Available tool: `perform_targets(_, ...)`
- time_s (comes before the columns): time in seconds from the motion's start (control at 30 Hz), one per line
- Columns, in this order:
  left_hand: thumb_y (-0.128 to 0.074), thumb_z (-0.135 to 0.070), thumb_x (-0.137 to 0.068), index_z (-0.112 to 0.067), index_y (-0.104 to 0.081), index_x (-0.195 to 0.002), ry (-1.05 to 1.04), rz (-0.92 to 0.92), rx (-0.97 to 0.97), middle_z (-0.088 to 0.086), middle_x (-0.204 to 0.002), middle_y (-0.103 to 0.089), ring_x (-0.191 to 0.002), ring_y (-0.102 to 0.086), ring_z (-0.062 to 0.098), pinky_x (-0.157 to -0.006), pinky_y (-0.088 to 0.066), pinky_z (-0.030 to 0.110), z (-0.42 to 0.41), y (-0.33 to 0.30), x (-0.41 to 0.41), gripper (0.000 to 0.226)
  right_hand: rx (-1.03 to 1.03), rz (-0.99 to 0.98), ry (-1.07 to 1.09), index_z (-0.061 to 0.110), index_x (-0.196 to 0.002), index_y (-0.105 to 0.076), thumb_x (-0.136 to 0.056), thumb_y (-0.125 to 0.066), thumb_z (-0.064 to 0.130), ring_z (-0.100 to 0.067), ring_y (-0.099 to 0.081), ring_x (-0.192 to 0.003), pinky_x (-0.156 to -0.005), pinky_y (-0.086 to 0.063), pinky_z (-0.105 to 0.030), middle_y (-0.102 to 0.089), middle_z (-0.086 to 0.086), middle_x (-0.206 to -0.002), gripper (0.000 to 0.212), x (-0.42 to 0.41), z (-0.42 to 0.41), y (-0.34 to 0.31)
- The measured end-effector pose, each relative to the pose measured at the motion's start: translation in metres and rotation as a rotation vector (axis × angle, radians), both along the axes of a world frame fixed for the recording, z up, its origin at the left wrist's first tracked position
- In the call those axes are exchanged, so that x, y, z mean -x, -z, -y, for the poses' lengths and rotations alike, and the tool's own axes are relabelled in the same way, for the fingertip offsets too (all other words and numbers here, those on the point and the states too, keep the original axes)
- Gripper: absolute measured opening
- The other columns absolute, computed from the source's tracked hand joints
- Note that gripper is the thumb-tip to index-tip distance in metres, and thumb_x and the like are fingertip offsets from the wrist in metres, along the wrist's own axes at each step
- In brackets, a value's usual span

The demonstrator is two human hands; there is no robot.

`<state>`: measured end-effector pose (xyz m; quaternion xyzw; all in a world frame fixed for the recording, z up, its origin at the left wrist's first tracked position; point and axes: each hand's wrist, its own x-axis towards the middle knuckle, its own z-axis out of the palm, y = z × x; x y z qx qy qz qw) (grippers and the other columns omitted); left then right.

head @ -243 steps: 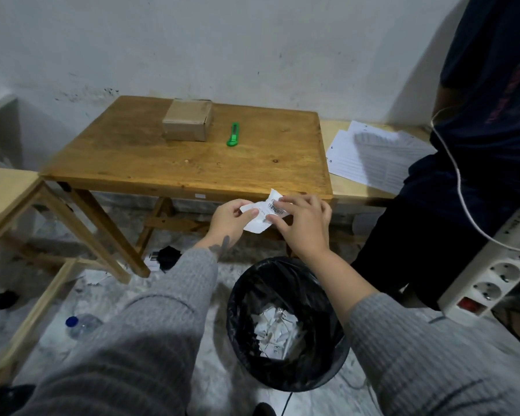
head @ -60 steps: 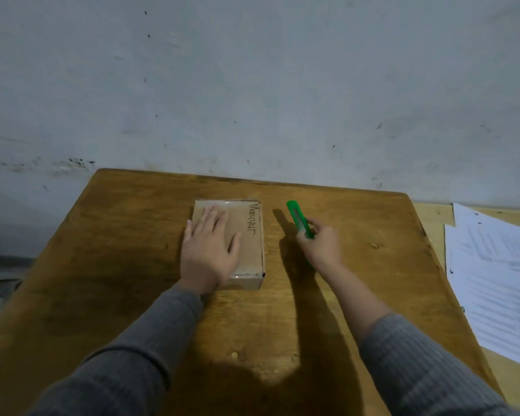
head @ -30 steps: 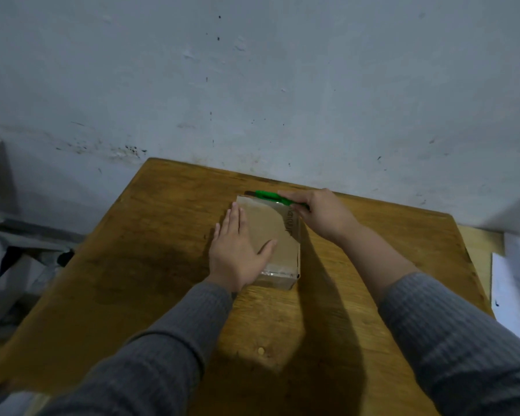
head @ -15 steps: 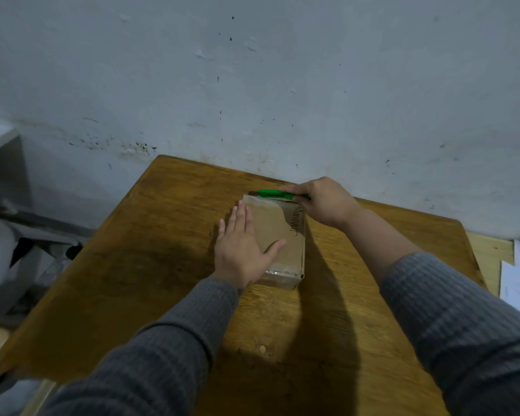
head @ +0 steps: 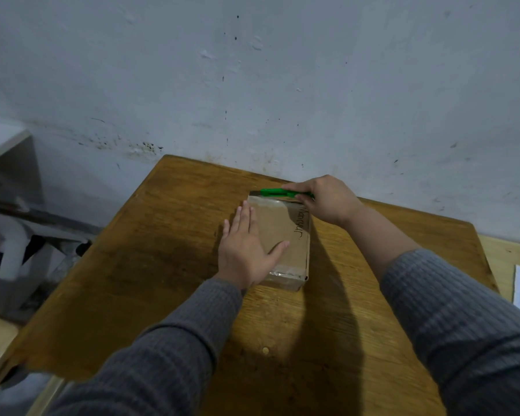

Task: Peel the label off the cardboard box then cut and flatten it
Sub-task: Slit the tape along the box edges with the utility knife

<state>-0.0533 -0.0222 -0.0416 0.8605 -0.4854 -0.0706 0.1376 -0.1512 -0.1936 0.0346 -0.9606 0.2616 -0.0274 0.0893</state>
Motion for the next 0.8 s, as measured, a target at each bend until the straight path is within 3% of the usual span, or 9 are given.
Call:
perform_targets(0.27,-0.030,-0.077,-0.081,-0.005,-0.005,-0.152,-0.012,0.039,0.040,0.009,-0.161,0.001,-0.148,-0.001,0.019,-0.117,0.002,0.040,0.000,0.003,0.001,0.104,-0.016,-0.022,0.013,0.039,-0.134,-0.048,-0.097,-0.045,0.024,-0.017,-0.060,-0.077,-0.056,-0.043,-0.030,-0.070,-0.002,-0.111,0.040,0.003,0.003,0.001)
perform_targets(0.4,-0.031,-0.077,-0.082,-0.006,-0.005,-0.152,-0.024,0.042,0.034,0.009,-0.161,0.001,-0.148,-0.001,0.019,-0.116,0.002,0.041,0.000,0.001,0.002,0.103,0.021,-0.034,0.011,0.039,-0.133,-0.048,-0.097,-0.044,0.024,-0.020,-0.061,-0.080,-0.059,-0.049,-0.033,-0.070,-0.004,-0.109,0.040,0.003,0.003,0.001)
perform_targets(0.67,-0.025,-0.078,-0.082,-0.008,0.003,-0.152,-0.014,0.007,-0.033,0.007,-0.160,0.008,-0.147,0.005,0.017,-0.115,0.006,0.039,0.001,-0.003,0.001,0.103,0.078,-0.106,0.107,0.041,-0.134,-0.046,-0.097,-0.042,0.024,-0.013,-0.057,-0.062,-0.056,-0.054,-0.034,-0.070,-0.001,-0.100,0.041,0.040,0.012,0.004)
perform_targets(0.8,-0.025,-0.078,-0.082,-0.008,0.003,-0.152,-0.012,-0.004,-0.051,0.006,-0.160,0.009,-0.147,0.005,0.017,-0.117,0.005,0.040,0.000,-0.005,0.001,0.103,0.085,-0.106,0.132,0.039,-0.135,-0.046,-0.098,-0.042,0.024,-0.011,-0.054,-0.058,-0.048,-0.046,-0.028,-0.066,0.002,-0.090,0.040,0.049,0.008,0.001)
